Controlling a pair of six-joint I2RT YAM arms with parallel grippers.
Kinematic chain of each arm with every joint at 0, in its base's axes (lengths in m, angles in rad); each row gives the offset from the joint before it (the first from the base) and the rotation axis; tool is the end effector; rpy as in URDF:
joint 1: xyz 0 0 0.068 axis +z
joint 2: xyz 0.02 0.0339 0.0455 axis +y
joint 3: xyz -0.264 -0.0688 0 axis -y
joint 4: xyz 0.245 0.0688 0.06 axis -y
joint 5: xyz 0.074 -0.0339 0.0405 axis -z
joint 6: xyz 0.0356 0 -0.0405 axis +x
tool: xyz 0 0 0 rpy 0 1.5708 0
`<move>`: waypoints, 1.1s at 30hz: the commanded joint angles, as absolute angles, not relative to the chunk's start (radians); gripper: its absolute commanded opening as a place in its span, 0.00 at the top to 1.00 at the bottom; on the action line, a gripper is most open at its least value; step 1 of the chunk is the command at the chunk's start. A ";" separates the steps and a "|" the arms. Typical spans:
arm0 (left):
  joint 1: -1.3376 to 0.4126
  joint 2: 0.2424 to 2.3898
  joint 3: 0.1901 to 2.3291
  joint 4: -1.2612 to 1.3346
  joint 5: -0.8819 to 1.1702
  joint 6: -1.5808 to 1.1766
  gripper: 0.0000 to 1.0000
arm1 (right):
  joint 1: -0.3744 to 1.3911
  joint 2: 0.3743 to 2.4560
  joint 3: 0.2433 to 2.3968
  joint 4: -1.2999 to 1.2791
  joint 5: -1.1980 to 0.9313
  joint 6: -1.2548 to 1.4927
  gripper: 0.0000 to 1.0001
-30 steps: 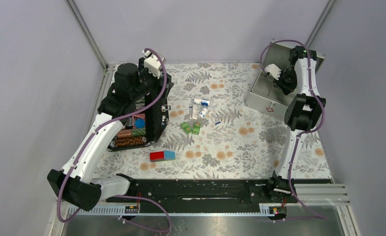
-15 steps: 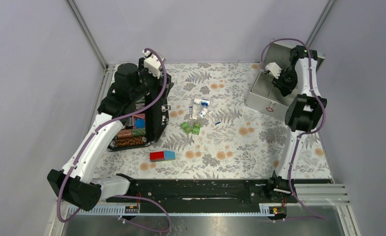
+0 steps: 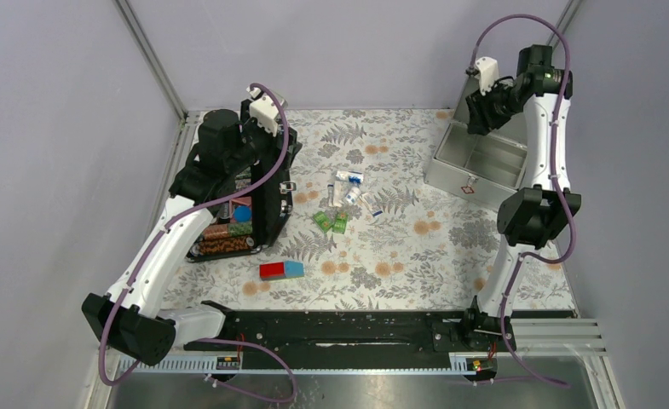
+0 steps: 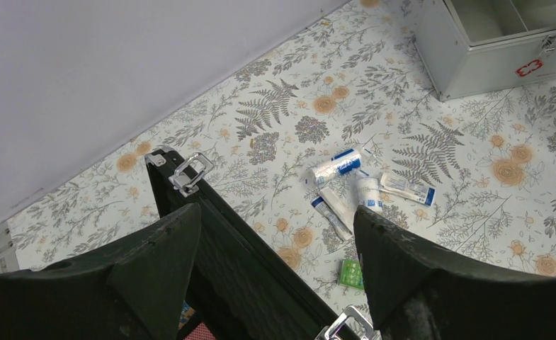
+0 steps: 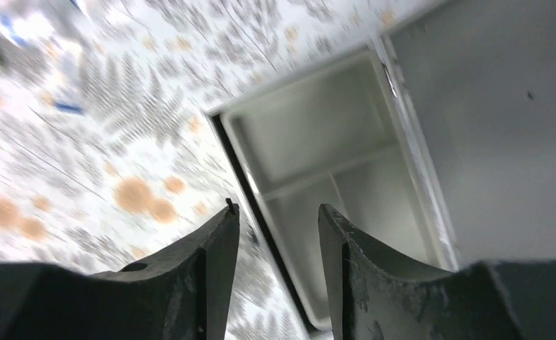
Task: Organize the medicine kit
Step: Place the medicine box compartment inside the medicine box, then pick up the pill bottle at the center of the board.
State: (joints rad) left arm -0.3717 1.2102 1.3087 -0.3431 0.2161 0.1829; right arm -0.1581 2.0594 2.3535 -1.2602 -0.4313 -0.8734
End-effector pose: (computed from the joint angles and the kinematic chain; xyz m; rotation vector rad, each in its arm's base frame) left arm 0.2491 -0.1053 0.4180 0.6449 1.7039 -0.3297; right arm 0.4185 -0.0517 0.3876 -0.9984 2.2009 0.0886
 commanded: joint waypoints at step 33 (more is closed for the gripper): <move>-0.354 1.133 1.301 -0.380 0.230 0.240 0.21 | 0.480 2.441 2.362 -1.039 -0.303 -0.866 0.48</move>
State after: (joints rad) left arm -0.3607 1.1507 1.2667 -0.3977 0.2234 0.2359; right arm 0.4431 2.4290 2.3695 -1.0904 -0.3599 -0.7036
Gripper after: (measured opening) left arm 0.788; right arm 0.500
